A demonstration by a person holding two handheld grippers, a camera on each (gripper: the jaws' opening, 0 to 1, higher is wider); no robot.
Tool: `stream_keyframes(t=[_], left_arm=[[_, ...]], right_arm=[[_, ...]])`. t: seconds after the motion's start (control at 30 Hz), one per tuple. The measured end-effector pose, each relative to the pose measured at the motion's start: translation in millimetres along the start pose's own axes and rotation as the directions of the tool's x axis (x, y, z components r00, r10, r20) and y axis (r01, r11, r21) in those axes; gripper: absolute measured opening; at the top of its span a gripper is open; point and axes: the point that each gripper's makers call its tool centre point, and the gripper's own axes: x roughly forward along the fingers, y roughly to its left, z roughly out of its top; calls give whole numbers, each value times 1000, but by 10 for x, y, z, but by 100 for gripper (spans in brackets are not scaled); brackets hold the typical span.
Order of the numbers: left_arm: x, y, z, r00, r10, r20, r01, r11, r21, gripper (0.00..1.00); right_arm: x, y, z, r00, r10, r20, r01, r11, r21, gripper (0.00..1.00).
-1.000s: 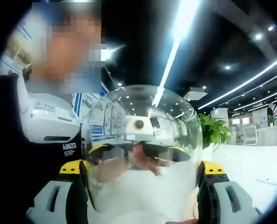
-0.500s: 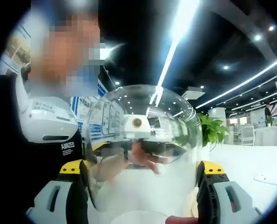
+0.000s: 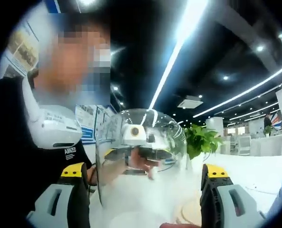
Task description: Open the cover put in the Mizone put the cover back on
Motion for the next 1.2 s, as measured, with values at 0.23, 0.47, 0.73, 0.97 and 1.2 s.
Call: stream_keyframes(t=[0.23,0.47,0.73,0.97,1.2], left_arm=[[-179,125,52,999,26,32,-26,1000,10,70],[-323,263,62,996,70,47,-72,997,22,67],[-428,454,93,989,136,64,-137,990,15,68],[-509,616,65,979,196,49,-198,980,38,58],[-520,865,-54,961,276,7,-276,961,8,54]], right_arm=[[-138,-83,81,998,-53,21,52,998,23,90],[-218,-245,87,991,-131,25,130,991,27,90],[-271,-382,92,979,-200,33,199,980,20,90],[-307,-526,33,965,-261,6,261,965,26,90],[-415,-734,57,936,-352,19,351,935,50,90]])
